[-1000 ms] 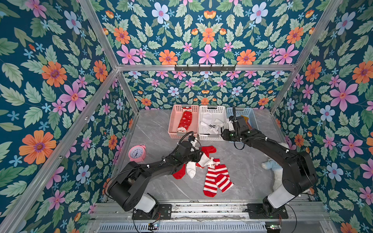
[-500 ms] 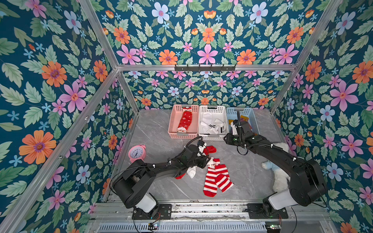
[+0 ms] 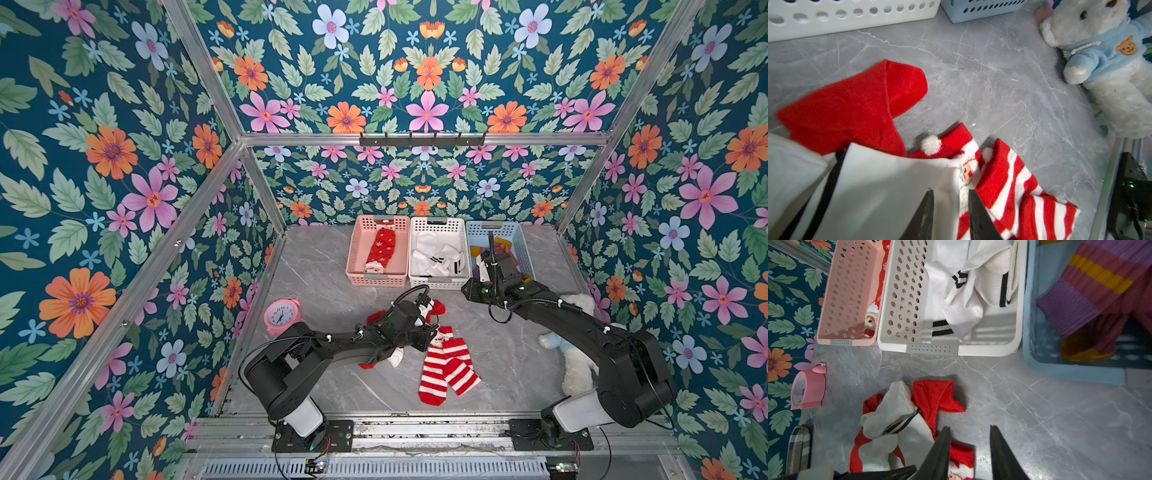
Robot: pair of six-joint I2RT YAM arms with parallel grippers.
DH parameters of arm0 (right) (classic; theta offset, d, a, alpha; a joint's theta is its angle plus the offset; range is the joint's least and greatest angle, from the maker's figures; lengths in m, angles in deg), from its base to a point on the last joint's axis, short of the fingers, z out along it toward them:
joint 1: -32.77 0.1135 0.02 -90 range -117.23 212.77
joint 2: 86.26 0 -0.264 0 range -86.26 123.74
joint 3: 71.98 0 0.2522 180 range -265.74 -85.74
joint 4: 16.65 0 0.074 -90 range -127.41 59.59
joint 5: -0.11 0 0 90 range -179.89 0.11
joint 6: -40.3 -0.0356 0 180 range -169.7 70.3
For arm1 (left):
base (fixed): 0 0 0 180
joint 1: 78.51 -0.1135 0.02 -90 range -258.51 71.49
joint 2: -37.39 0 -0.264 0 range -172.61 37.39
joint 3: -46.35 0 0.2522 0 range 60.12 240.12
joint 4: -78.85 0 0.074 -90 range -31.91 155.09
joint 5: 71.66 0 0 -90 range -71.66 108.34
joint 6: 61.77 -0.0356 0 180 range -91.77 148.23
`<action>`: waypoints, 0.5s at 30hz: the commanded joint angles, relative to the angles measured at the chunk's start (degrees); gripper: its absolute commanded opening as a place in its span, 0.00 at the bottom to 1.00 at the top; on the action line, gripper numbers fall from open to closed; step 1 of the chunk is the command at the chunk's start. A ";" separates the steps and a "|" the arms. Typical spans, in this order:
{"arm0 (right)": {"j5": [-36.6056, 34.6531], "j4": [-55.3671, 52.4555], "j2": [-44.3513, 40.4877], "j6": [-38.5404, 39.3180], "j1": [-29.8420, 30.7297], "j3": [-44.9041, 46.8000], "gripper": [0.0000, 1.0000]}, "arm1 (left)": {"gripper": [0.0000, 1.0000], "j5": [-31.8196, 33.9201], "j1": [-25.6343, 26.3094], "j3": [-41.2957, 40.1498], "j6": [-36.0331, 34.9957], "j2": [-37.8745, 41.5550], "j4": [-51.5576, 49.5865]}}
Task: Sort the socks into the basket by color
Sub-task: Pick up the sock at the center of the board.
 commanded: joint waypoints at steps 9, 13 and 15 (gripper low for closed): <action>-1.31 1.48 -2.74 -0.95 0.01 1.95 0.35 | 0.00 0.59 0.30 2.60 -2.08 0.47 -1.97; -1.57 1.50 -3.74 -1.02 0.03 2.92 0.35 | 0.00 1.29 0.30 5.60 -2.25 2.06 -6.92; -1.74 1.59 -4.43 -0.93 0.02 3.52 0.35 | 0.00 1.55 0.30 7.02 -2.74 3.16 -8.88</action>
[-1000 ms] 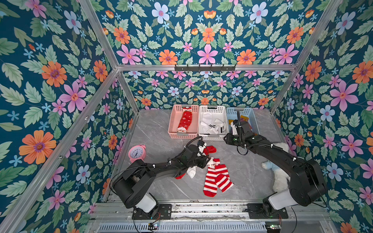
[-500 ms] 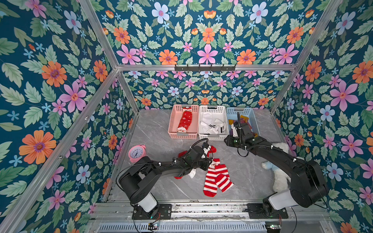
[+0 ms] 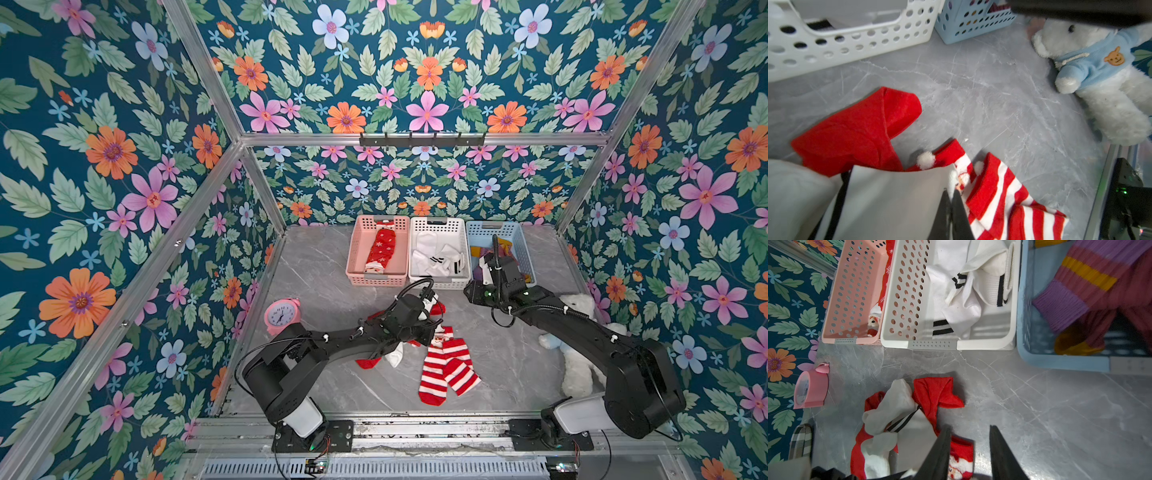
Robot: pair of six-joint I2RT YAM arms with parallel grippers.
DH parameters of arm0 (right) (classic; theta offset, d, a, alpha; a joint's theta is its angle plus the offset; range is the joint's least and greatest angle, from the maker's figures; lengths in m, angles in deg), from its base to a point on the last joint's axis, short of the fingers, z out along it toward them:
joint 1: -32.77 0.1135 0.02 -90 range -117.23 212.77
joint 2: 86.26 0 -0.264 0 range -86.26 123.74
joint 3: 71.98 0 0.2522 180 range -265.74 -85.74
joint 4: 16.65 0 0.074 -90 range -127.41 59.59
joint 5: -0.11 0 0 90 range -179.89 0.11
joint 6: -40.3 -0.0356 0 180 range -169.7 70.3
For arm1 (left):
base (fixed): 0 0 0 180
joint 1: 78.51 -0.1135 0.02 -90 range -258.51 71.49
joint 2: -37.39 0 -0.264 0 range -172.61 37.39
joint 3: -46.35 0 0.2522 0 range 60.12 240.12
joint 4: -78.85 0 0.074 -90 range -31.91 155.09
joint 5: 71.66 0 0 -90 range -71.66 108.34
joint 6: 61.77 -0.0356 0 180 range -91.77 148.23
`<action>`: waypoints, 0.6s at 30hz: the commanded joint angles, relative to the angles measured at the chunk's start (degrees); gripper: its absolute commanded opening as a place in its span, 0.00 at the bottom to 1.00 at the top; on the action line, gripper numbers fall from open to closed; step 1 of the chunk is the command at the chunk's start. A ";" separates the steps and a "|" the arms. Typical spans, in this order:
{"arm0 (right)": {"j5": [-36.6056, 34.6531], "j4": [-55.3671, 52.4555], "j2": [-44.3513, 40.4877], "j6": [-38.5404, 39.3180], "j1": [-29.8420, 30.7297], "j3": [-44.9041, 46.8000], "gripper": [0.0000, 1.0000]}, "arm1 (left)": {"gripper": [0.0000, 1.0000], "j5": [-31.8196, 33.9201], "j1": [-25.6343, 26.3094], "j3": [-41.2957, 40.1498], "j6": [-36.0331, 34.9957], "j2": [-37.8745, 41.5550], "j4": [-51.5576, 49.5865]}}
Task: Sort the socks into the basket by color
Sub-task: Pick up the sock at the center of the board.
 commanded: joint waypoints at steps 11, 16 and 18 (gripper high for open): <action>-2.41 0.30 -4.05 -0.54 -0.02 3.15 0.35 | 0.00 6.87 -0.06 13.02 -4.03 2.76 -11.46; -2.48 0.26 -5.12 -0.73 0.00 4.43 0.35 | 0.00 8.80 -1.82 19.14 -5.83 0.17 -11.53; -2.55 0.16 -5.46 -0.83 -0.02 4.78 0.35 | 0.00 8.87 -2.87 22.00 -6.14 -1.30 -11.57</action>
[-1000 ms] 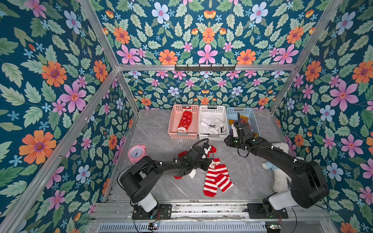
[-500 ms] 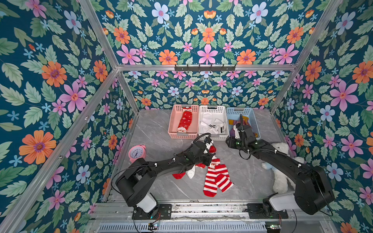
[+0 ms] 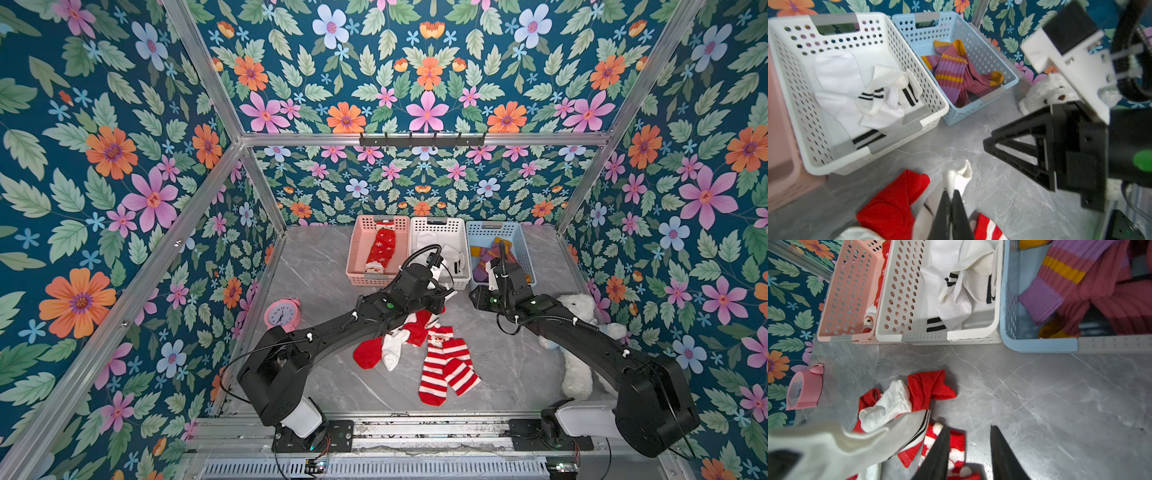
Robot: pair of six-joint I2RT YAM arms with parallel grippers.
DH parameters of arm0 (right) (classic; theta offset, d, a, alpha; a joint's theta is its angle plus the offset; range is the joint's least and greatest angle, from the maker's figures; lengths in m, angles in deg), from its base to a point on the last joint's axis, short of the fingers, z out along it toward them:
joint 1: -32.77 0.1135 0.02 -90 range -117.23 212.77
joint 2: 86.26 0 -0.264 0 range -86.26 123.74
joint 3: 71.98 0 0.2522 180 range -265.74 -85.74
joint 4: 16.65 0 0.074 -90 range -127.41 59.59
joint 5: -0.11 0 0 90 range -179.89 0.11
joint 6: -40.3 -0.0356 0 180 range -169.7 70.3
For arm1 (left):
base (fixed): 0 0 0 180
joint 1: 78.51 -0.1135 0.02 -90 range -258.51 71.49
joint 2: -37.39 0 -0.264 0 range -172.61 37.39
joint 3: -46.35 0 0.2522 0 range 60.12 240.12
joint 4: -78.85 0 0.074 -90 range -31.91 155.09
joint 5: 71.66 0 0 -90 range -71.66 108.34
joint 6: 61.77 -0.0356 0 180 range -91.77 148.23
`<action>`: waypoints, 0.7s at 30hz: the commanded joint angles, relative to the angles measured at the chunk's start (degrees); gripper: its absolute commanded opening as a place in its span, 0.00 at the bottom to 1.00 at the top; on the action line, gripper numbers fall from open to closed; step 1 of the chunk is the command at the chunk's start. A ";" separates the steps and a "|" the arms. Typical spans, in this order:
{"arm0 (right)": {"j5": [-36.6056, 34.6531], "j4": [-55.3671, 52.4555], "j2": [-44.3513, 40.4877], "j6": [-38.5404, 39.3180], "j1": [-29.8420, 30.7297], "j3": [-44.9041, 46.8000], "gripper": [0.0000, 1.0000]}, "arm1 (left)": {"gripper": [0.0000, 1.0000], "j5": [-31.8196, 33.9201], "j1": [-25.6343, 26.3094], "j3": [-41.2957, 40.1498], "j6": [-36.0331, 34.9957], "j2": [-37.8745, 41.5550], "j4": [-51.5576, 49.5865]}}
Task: Sort the socks into the basket by color
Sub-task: Pick up the sock at the center of the board, then place the sock in the bin.
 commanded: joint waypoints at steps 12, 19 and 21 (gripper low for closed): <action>-0.98 -1.21 -2.43 -0.89 0.00 1.70 0.36 | 0.00 -2.69 -8.69 21.11 -5.11 -11.98 -0.29; -0.94 -2.05 -3.27 -1.06 0.00 2.30 0.36 | 0.00 -5.95 -13.84 27.55 -3.98 -18.72 3.96; -1.21 -2.34 -3.86 -0.98 0.05 2.54 0.36 | 0.00 -6.27 -14.34 29.32 -4.34 -21.06 4.06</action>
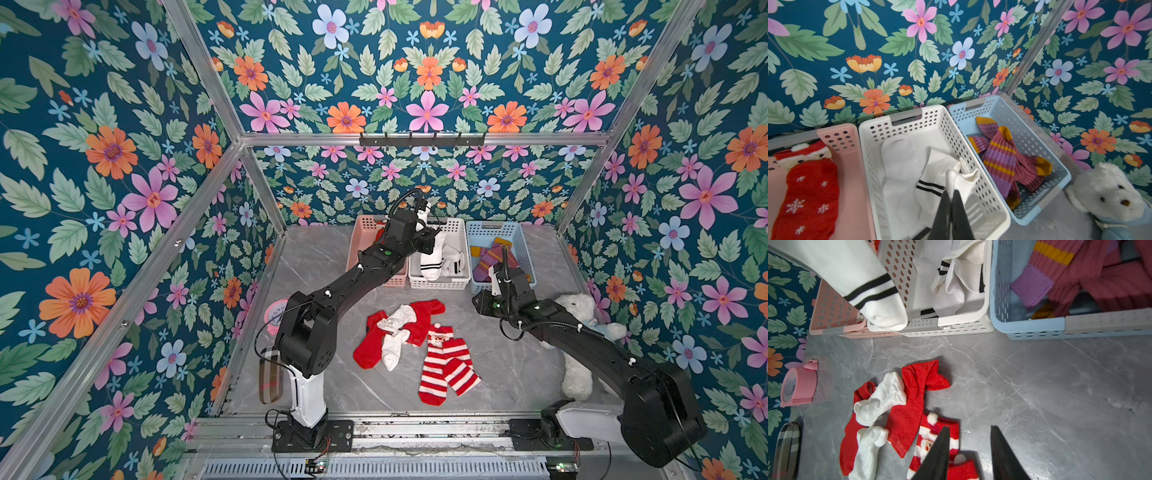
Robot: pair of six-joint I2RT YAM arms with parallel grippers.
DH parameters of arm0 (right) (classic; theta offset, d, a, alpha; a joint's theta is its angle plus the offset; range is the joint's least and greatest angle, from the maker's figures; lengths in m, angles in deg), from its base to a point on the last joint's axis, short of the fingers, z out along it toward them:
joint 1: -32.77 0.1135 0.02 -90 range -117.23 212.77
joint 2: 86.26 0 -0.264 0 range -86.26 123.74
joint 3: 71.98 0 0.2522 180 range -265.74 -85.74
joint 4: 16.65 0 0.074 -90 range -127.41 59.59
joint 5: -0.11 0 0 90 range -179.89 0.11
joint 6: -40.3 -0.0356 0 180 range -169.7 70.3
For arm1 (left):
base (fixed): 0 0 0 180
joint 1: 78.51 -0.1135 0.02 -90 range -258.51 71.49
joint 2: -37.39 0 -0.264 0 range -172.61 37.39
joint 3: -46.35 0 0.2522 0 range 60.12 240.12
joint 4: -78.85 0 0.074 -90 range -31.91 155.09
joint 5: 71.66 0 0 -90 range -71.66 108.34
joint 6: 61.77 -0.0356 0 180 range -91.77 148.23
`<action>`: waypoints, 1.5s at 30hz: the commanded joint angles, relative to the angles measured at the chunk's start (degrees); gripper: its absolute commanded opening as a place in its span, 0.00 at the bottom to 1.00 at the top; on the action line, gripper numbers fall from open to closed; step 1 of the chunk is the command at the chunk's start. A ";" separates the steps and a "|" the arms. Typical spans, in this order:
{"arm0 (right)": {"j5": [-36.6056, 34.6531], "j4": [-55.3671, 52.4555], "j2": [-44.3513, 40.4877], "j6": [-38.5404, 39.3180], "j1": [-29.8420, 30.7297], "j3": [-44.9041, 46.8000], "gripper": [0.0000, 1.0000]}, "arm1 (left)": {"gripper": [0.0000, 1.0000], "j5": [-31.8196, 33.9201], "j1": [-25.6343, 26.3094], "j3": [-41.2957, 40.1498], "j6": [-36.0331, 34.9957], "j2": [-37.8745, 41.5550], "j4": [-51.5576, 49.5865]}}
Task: Sort the socks into the basket by color
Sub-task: Place the sock in the bin.
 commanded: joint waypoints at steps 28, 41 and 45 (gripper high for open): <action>-0.61 -1.14 -1.85 -1.10 0.16 1.70 0.36 | 0.37 -4.56 -3.52 4.95 2.49 -11.40 4.91; 0.45 3.48 4.25 -1.70 5.53 -0.35 0.37 | 0.39 -1.69 -3.66 -13.95 5.12 4.18 4.55; 0.91 5.10 8.01 -2.14 7.92 -2.36 0.37 | 0.39 0.39 -3.66 -20.35 5.80 8.96 4.15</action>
